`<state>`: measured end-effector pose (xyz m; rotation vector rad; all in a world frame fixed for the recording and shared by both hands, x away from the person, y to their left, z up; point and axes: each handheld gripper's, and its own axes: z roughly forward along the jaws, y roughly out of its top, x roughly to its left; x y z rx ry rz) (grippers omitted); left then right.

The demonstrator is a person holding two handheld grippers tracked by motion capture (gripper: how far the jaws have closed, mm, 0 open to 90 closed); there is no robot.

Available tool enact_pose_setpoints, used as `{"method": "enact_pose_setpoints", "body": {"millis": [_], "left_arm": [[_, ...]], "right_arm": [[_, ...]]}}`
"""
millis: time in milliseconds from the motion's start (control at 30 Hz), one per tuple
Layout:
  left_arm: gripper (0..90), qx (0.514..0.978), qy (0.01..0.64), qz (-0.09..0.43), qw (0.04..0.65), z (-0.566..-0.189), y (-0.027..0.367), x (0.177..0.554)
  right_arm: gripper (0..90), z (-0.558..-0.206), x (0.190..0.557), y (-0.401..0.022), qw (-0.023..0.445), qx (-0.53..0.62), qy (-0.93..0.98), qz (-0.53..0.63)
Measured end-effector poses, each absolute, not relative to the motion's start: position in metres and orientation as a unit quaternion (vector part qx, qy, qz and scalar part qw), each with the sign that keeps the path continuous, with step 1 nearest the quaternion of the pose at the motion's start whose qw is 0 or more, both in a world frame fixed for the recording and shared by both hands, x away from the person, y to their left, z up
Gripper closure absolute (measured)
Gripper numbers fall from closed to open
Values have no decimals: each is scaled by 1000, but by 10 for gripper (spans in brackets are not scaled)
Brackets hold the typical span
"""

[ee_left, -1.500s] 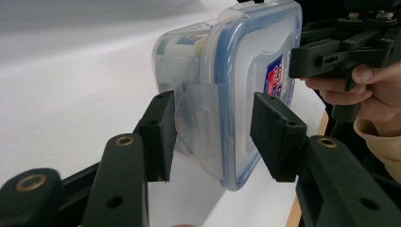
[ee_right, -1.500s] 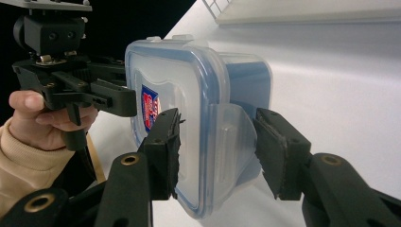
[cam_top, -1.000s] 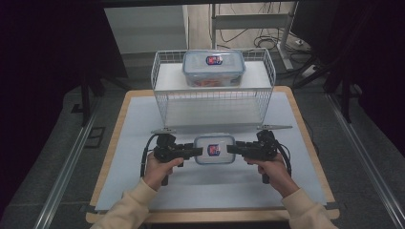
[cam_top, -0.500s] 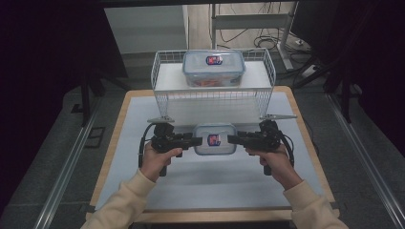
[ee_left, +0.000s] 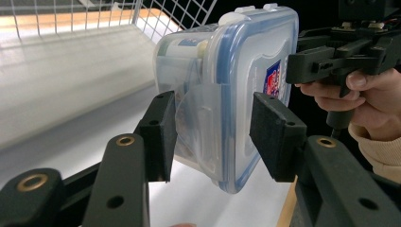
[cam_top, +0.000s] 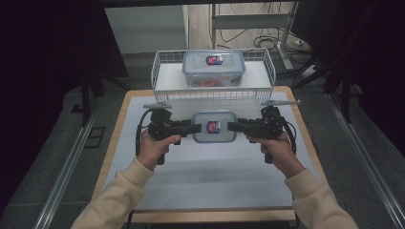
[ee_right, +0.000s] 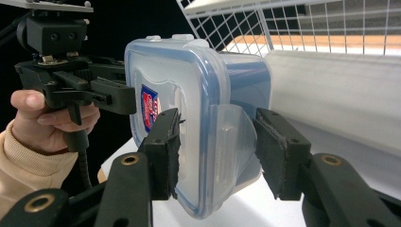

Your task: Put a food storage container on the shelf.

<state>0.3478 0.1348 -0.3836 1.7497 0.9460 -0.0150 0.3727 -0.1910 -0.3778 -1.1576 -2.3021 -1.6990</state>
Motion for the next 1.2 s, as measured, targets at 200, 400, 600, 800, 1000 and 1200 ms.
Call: {"method": "enact_pose_setpoints", "body": {"millis": [200, 400, 600, 800, 1000, 1200], "left_arm": [[527, 742, 393, 3, 544, -368, 134, 354], [527, 741, 391, 4, 546, -356, 135, 362], [528, 742, 383, 12, 550, -344, 136, 368], [530, 738, 381, 11, 556, -336, 136, 374], [531, 739, 381, 12, 555, -327, 136, 382], [531, 741, 379, 15, 555, -312, 139, 396]], "right_arm": [[518, -366, 378, -192, 23, -371, -741, -559], [518, -353, 385, -191, 20, -371, -741, -559], [518, -343, 392, -191, 17, -366, -739, -566], [518, -332, 397, -191, 13, -363, -739, -567], [518, -325, 405, -191, 10, -361, -740, -568], [518, -311, 417, -189, 8, -359, -738, -571]]}}
